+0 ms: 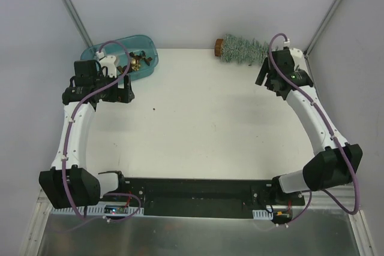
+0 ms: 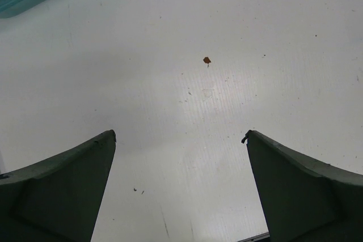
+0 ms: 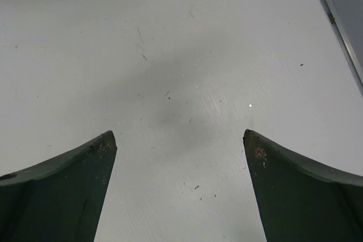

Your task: Decorate the small christmas tree

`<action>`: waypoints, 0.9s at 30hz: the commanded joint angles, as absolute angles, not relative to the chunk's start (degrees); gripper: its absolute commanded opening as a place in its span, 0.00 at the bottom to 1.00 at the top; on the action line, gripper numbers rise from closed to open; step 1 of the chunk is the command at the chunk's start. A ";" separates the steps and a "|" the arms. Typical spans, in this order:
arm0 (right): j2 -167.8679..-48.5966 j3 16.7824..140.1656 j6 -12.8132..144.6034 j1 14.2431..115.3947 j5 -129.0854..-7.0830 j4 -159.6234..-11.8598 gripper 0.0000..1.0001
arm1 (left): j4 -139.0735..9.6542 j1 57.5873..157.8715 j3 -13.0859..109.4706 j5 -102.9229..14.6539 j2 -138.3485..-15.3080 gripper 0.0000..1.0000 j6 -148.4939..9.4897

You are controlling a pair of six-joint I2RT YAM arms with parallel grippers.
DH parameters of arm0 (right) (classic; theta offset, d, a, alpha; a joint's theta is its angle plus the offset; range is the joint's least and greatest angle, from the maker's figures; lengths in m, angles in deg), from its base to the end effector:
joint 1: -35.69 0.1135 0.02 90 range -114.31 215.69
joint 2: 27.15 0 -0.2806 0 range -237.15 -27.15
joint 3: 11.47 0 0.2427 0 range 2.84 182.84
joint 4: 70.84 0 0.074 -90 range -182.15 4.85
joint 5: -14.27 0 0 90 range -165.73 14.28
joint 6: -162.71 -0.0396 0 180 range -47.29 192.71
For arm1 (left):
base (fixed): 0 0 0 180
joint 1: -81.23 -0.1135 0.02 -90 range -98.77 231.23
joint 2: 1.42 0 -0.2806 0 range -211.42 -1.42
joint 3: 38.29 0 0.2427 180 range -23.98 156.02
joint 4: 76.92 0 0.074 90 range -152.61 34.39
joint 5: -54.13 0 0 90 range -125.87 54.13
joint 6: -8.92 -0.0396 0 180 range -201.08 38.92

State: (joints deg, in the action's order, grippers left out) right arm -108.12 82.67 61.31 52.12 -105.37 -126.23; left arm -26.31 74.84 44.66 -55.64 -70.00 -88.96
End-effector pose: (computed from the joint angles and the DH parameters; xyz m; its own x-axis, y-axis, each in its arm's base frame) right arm 0.2862 0.0640 0.3731 -0.6110 -0.0011 -0.7916 0.2308 0.9563 -0.1794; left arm 0.2424 0.0137 0.3692 -0.5591 0.0672 -0.8263 0.2454 0.9655 -0.0875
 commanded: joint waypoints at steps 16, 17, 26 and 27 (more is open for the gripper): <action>-137.09 101.53 59.44 38.24 -91.47 -106.52 0.93 | -28.77 71.83 46.51 -64.96 -75.87 0.99 -89.08; -138.67 102.59 59.44 37.98 -91.02 -105.63 0.92 | -28.77 71.83 46.25 -65.31 -76.04 0.99 -89.43; -149.66 109.62 59.97 37.54 -87.33 -92.80 0.84 | -30.35 71.91 43.79 -67.42 -76.74 0.99 -90.84; -150.80 110.24 59.88 37.54 -86.80 -91.75 0.83 | -30.61 71.83 43.44 -67.77 -76.83 0.99 -90.92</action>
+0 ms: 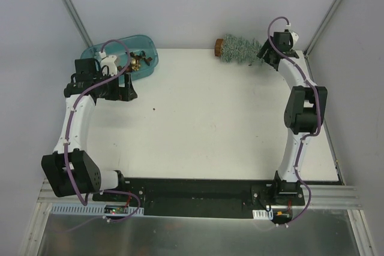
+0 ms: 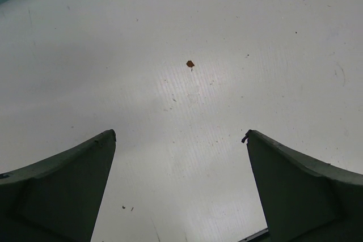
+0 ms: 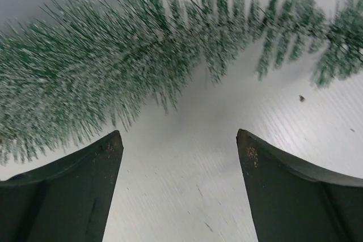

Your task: Decorate the small christmas tree

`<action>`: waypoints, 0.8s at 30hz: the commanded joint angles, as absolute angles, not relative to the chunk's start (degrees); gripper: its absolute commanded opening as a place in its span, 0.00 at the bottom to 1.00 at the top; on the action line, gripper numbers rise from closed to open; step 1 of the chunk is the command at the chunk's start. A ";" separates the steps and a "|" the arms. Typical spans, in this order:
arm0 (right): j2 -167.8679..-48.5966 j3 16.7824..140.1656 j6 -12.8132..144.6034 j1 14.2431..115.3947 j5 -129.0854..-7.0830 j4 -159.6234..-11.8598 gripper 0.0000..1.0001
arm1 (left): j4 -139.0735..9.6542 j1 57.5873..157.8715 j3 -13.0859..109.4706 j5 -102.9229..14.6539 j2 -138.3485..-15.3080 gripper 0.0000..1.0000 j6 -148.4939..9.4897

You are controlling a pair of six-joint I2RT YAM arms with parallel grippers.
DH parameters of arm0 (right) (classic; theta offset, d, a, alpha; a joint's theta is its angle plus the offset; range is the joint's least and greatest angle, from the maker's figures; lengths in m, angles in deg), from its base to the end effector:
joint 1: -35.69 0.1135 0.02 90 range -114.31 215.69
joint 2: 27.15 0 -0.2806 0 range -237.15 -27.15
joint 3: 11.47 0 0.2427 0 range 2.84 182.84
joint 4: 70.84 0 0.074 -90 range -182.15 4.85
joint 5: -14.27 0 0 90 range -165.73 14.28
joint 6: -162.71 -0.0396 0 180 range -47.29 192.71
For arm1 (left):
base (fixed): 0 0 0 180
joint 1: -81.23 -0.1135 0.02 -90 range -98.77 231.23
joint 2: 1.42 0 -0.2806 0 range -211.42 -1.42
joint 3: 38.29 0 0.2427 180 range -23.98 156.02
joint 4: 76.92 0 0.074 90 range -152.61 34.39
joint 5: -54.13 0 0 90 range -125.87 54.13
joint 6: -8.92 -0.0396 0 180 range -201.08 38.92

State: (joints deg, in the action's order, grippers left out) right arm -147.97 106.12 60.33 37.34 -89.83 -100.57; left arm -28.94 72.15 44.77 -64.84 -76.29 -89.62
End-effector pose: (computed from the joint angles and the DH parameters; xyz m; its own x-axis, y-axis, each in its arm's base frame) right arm 0.5005 0.0048 0.2796 -0.4934 0.1938 -0.8480 0.2889 0.9560 0.0504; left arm 0.2701 0.0237 0.3494 -0.5909 0.0371 -0.8059 0.3207 0.9274 -0.1924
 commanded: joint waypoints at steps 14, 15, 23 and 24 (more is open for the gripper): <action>-162.85 122.98 62.34 37.10 -87.50 -89.02 0.71 | -33.16 71.83 41.42 -67.07 -77.89 0.99 -91.80; -163.20 123.07 62.51 37.10 -87.50 -88.75 0.68 | -33.51 71.83 41.15 -66.99 -77.89 0.99 -91.72; -162.86 121.67 65.50 37.36 -89.26 -87.43 0.36 | -34.74 71.91 39.83 -66.90 -78.24 0.99 -90.93; -162.68 121.49 66.20 37.54 -89.43 -87.43 0.30 | -34.92 71.83 39.66 -66.81 -78.24 0.99 -90.84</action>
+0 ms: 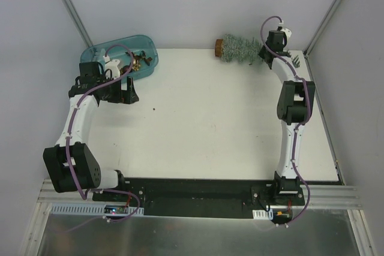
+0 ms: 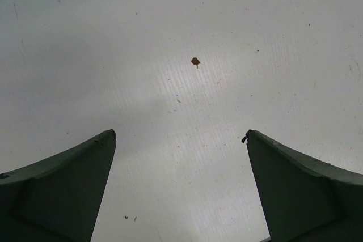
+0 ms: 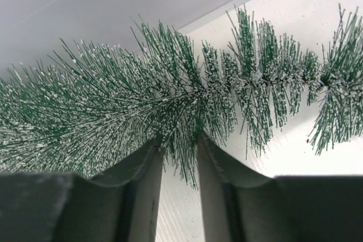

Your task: Decorate the small christmas tree

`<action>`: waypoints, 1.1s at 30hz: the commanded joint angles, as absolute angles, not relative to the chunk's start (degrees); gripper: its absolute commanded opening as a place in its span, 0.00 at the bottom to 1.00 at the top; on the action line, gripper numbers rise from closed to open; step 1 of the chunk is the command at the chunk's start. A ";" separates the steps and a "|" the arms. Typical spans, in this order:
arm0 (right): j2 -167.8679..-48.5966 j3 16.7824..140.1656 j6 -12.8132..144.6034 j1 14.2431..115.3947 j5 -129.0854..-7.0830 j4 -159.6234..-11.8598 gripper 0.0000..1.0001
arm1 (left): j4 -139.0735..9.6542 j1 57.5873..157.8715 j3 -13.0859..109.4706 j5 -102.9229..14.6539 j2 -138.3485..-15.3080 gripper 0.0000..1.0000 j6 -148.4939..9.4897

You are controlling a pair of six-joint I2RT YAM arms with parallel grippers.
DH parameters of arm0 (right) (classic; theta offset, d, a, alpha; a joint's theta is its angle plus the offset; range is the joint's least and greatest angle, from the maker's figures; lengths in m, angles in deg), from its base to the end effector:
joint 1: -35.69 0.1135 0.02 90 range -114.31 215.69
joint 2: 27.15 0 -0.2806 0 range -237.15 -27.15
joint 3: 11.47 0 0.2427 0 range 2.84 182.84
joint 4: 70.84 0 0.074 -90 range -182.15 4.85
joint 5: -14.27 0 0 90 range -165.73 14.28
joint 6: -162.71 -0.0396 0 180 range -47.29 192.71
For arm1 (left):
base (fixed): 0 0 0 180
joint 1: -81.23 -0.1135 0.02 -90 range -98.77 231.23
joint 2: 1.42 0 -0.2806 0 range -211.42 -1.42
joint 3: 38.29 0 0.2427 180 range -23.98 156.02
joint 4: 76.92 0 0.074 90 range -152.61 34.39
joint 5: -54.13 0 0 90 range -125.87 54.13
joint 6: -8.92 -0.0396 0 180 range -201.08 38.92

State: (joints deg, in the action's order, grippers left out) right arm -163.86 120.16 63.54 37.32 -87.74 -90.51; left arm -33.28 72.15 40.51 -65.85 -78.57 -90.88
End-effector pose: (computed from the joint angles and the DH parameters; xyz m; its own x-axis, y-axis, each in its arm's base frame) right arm 0.5684 0.0079 0.2372 -0.3875 0.1449 -0.9104 0.2257 0.9724 0.0587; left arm 0.2803 0.0248 0.3216 -0.6118 0.0515 -0.7893 0.3391 0.9186 -0.2029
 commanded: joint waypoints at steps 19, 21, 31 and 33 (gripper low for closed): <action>-143.72 102.35 82.63 47.11 -95.76 -77.77 0.01 | -35.36 71.83 36.93 -66.28 -72.27 0.99 -89.96; -139.67 98.66 84.65 49.13 -96.64 -76.19 0.01 | -35.18 71.83 36.49 -66.20 -70.69 0.99 -89.96; -123.23 84.41 91.16 57.31 -99.19 -73.02 0.01 | -32.46 71.83 35.96 -64.88 -64.18 0.99 -90.57; -121.20 82.39 92.48 58.89 -99.45 -72.75 0.01 | -31.85 71.91 36.05 -64.70 -63.30 0.99 -90.75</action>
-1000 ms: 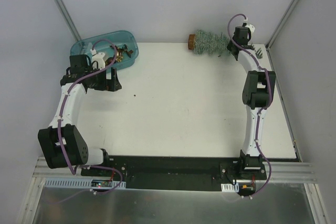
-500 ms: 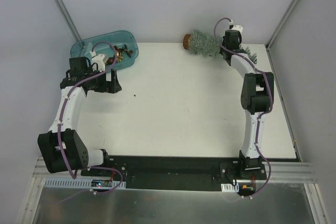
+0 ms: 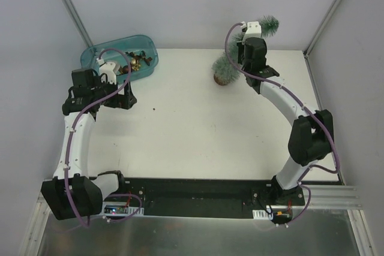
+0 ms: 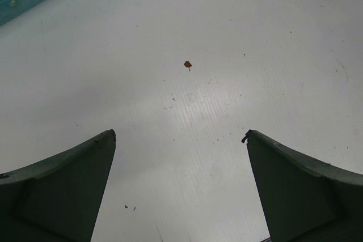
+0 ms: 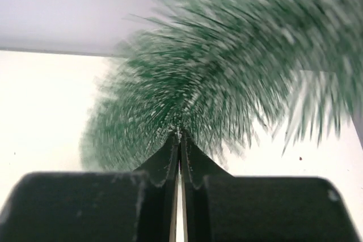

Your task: Decorate the small christmas tree

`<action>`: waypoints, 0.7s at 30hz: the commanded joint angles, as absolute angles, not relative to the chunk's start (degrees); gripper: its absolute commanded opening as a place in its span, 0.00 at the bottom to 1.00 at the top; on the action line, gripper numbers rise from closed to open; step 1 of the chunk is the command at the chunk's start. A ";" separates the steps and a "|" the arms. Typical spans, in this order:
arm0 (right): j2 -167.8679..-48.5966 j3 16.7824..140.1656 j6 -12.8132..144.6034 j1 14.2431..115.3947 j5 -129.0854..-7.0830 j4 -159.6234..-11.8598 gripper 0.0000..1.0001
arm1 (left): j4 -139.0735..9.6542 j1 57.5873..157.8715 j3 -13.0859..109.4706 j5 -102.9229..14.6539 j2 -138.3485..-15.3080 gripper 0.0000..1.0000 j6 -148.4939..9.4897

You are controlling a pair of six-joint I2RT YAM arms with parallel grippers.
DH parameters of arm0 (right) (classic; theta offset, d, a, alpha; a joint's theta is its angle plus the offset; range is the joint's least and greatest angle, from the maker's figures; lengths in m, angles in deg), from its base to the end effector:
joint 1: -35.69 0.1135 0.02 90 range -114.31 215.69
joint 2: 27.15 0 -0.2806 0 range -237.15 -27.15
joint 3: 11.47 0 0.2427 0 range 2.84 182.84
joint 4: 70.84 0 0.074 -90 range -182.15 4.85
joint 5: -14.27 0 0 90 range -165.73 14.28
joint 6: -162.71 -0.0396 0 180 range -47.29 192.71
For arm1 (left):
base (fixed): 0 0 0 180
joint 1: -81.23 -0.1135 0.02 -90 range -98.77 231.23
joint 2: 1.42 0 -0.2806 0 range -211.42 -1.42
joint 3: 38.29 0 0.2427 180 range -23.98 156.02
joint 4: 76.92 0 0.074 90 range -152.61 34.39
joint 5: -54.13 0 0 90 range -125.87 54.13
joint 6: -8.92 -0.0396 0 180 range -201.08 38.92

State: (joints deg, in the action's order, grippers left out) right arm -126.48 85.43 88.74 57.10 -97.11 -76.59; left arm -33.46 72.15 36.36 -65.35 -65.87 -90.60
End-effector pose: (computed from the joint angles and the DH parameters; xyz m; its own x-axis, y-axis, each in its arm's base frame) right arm 0.3942 0.1390 0.3643 -0.1262 -0.3257 -0.9370 -0.0404 0.9455 -0.3232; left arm 0.2288 0.0168 0.3501 -0.4896 0.0676 -0.8693 0.3548 0.9261 -0.1279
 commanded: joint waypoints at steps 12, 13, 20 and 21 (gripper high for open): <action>-109.95 69.21 98.11 71.54 -107.09 -68.19 0.01 | -29.74 71.83 35.61 -64.44 -58.99 0.99 -91.01; -109.16 68.15 97.94 72.68 -107.97 -67.92 0.01 | -29.65 71.83 35.53 -64.44 -58.90 0.99 -91.10; -103.53 63.58 98.28 80.68 -114.03 -65.64 0.01 | -29.30 71.83 35.09 -64.53 -58.20 0.99 -91.10; -103.01 63.05 98.29 81.74 -115.35 -65.46 0.01 | -29.21 71.91 35.00 -64.44 -57.94 0.99 -91.01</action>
